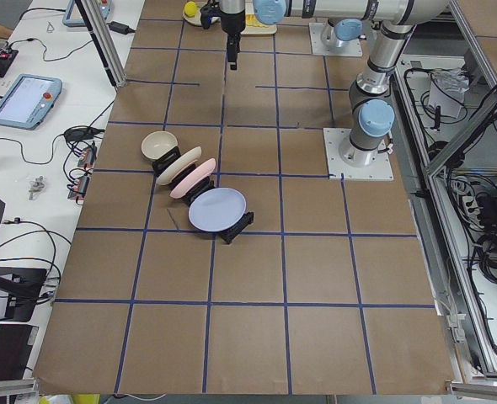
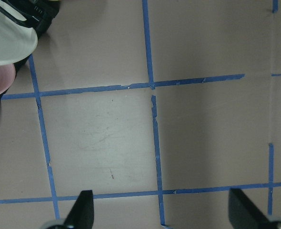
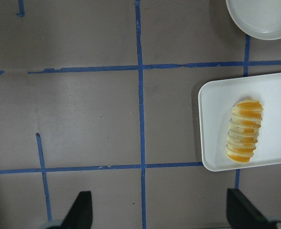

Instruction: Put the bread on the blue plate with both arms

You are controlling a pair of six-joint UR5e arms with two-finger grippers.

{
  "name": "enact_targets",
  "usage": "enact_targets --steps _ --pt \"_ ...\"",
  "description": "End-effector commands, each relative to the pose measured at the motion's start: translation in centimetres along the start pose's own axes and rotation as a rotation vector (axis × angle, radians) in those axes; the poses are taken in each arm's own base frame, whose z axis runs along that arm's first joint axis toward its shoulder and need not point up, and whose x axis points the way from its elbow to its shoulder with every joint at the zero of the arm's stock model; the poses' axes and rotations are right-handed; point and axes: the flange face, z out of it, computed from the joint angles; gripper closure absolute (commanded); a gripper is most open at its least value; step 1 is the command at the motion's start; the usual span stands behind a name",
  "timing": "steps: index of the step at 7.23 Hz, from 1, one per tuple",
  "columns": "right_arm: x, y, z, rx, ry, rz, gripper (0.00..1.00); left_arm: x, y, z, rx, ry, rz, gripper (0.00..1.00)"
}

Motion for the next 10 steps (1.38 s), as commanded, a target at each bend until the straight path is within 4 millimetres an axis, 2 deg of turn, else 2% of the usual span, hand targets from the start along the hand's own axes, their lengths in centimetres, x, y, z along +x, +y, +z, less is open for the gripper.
enact_targets --steps 1,3,4,5,6,7,8,9,10 --pt "-0.1 0.1 0.0 -0.003 0.001 0.003 0.0 0.0 -0.3 0.1 -0.003 -0.01 0.003 0.0" --pt "-0.1 0.4 0.2 -0.03 0.003 0.0 0.0 -0.8 -0.4 -0.2 0.001 -0.016 0.006 0.0" --pt "0.1 0.2 0.4 -0.034 0.003 0.0 0.0 -2.6 0.1 -0.7 -0.003 -0.015 0.015 0.0" --pt "0.1 -0.1 0.5 -0.015 0.002 -0.024 0.0 -6.7 -0.4 -0.6 -0.008 -0.009 0.049 0.0" --pt "1.4 -1.0 1.3 0.008 0.023 -0.136 0.01 -12.2 -0.6 -0.2 -0.027 0.011 0.058 0.0" --pt "5.7 -1.8 2.5 -0.003 0.086 -0.208 0.01 -16.7 -0.3 -0.2 -0.026 0.02 0.069 0.0" --pt "9.7 -2.0 3.6 0.008 0.091 -0.165 0.01 -21.6 0.5 -0.2 -0.042 0.036 0.118 0.0" --pt "12.9 -2.2 5.6 0.024 0.092 -0.095 0.01 -26.8 1.3 0.5 -0.044 0.053 0.128 0.0" --pt "14.0 -1.1 8.2 0.004 0.084 -0.063 0.04 -31.4 2.2 1.7 -0.053 0.073 0.147 0.0"
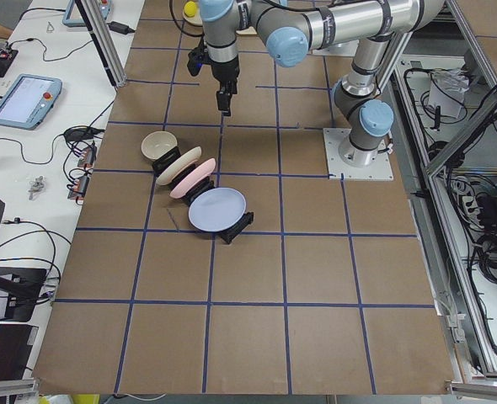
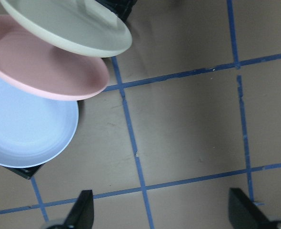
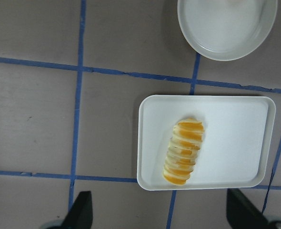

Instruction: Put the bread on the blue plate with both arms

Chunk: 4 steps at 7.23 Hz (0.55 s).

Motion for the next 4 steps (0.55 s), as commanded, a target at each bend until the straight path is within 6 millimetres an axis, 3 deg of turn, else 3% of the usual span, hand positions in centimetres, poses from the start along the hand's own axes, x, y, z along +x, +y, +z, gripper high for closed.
enact_targets --steps 1,2,4 --pt "1.2 3.2 6.0 -0.022 -0.006 0.087 0.08 -10.1 2.8 2.7 -0.018 0.049 0.078 0.0" --pt "1.9 4.6 9.7 -0.008 -0.001 0.139 0.08 -14.5 3.2 3.8 0.007 0.03 0.094 0.0" --pt "4.5 7.5 16.5 -0.016 -0.009 0.246 0.17 -20.7 2.2 8.3 0.018 0.068 0.159 0.0"
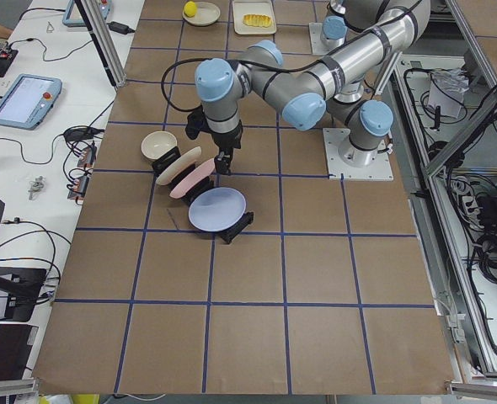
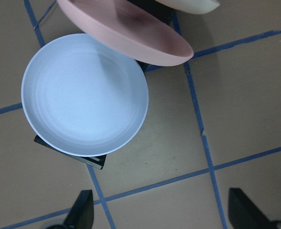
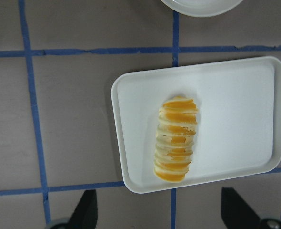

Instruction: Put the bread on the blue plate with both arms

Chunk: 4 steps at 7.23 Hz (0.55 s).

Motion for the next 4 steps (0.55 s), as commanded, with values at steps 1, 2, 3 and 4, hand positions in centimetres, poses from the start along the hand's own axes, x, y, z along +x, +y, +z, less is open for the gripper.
enact_targets --steps 1,2,3,4 --pt "2.3 2.3 6.3 -0.007 -0.025 0.098 0.21 -7.6 -0.1 5.4 0.026 0.024 0.051 0.0" --pt "3.1 2.8 8.2 0.015 -0.026 0.133 0.22 -8.8 -0.8 6.6 0.026 0.035 0.058 0.0" --pt "3.2 3.4 10.3 0.019 -0.057 0.151 0.22 -10.6 -1.7 8.7 0.019 0.04 0.059 0.0" --pt "2.9 3.5 11.7 0.04 -0.066 0.154 0.22 -12.2 -2.6 10.1 0.017 0.044 0.064 0.0"
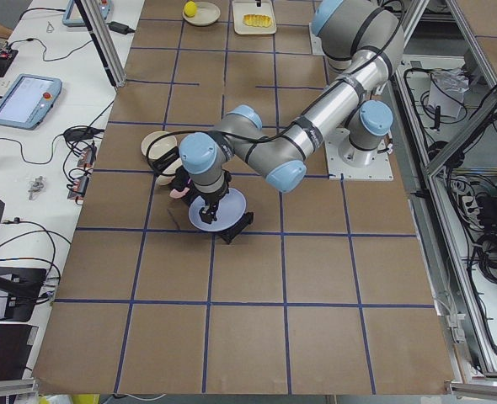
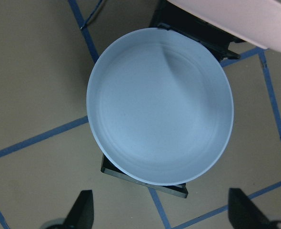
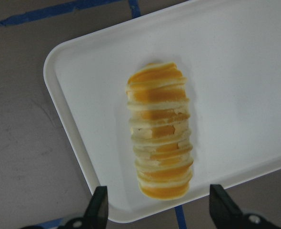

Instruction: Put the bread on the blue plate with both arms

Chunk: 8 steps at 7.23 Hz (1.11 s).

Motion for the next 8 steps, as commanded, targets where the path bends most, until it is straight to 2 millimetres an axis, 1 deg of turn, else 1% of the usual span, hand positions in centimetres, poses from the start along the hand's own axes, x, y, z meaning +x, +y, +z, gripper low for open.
enact_targets --steps 1,2,3,4,5,6,7,8 --pt "-0.1 0.3 4.6 0.018 -0.018 0.008 0.22 -4.0 -1.9 5.3 -0.02 0.045 0.01 0.0" --pt "0.4 -0.4 6.8 -0.002 -0.011 -0.017 0.21 -5.4 -2.9 8.0 -0.024 0.06 0.018 0.0" --pt "1.2 -1.2 8.2 -0.001 -0.008 -0.071 0.21 -6.0 -4.0 8.5 -0.016 0.057 0.028 0.0" --pt "2.0 -1.7 8.4 0.004 -0.007 -0.077 0.21 -6.2 -4.4 10.3 0.001 0.095 0.027 0.02" --pt "2.1 -1.6 8.5 0.004 -0.008 -0.091 0.21 -6.7 -4.7 11.3 -0.003 0.105 0.028 0.15" --pt "2.0 -1.5 8.7 0.002 -0.015 -0.093 0.21 -6.5 -4.6 11.5 -0.01 0.119 0.027 0.41" --pt "1.9 -1.5 8.6 0.011 -0.016 -0.092 0.22 -6.5 -4.6 11.4 -0.012 0.12 0.026 0.64" --pt "1.9 -1.4 8.7 0.01 -0.02 -0.089 0.27 -6.3 -4.7 11.5 -0.009 0.125 0.027 0.82"
